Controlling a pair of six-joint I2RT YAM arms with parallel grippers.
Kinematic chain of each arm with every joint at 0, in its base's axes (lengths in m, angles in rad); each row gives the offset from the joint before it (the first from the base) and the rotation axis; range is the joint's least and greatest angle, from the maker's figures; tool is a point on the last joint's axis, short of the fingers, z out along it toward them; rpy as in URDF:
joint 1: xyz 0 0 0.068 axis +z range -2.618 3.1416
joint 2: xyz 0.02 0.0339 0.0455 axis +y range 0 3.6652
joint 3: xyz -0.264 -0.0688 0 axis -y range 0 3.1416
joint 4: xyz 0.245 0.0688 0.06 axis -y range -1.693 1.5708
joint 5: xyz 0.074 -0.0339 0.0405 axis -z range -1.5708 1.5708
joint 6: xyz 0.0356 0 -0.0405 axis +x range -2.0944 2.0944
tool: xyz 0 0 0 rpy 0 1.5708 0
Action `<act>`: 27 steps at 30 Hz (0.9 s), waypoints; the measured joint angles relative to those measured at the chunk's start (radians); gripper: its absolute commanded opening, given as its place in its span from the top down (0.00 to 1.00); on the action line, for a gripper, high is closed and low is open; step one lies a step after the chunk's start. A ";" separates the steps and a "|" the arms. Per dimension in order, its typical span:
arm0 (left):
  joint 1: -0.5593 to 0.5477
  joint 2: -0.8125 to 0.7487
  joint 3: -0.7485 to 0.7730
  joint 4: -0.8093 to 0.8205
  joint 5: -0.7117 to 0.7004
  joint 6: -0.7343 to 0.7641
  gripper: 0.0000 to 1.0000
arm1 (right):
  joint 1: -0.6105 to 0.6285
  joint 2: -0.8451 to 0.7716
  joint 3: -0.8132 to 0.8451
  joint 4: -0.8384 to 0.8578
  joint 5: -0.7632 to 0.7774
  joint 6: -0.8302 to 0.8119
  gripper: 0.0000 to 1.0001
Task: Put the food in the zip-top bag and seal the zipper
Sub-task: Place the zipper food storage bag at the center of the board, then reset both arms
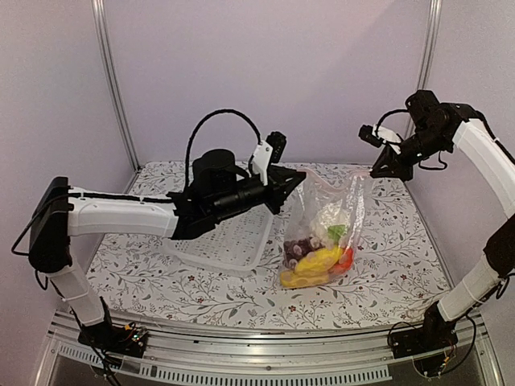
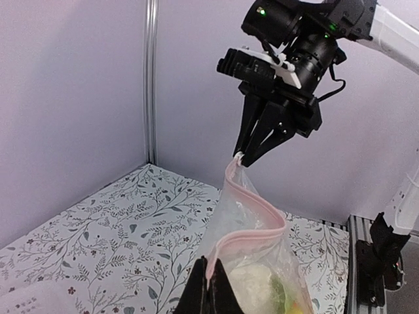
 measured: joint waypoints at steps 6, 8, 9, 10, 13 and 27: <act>0.129 0.205 0.261 -0.013 0.136 0.025 1.00 | -0.122 0.078 0.164 0.065 0.003 -0.013 0.94; 0.158 0.245 0.301 -0.011 0.178 0.026 0.98 | -0.136 0.076 0.153 0.085 0.004 -0.020 0.94; 0.166 0.257 0.309 -0.010 0.196 0.026 0.96 | -0.137 0.068 0.128 0.101 0.002 -0.027 0.94; 0.177 0.268 0.310 -0.010 0.219 0.025 0.94 | -0.137 0.056 0.090 0.117 -0.001 -0.035 0.93; 0.187 0.274 0.265 0.017 0.270 0.009 0.82 | -0.136 0.001 -0.061 0.146 -0.021 -0.061 0.87; -0.033 -0.186 -0.232 -0.056 0.154 0.069 0.28 | -0.105 -0.453 -0.533 0.159 -0.171 -0.113 0.44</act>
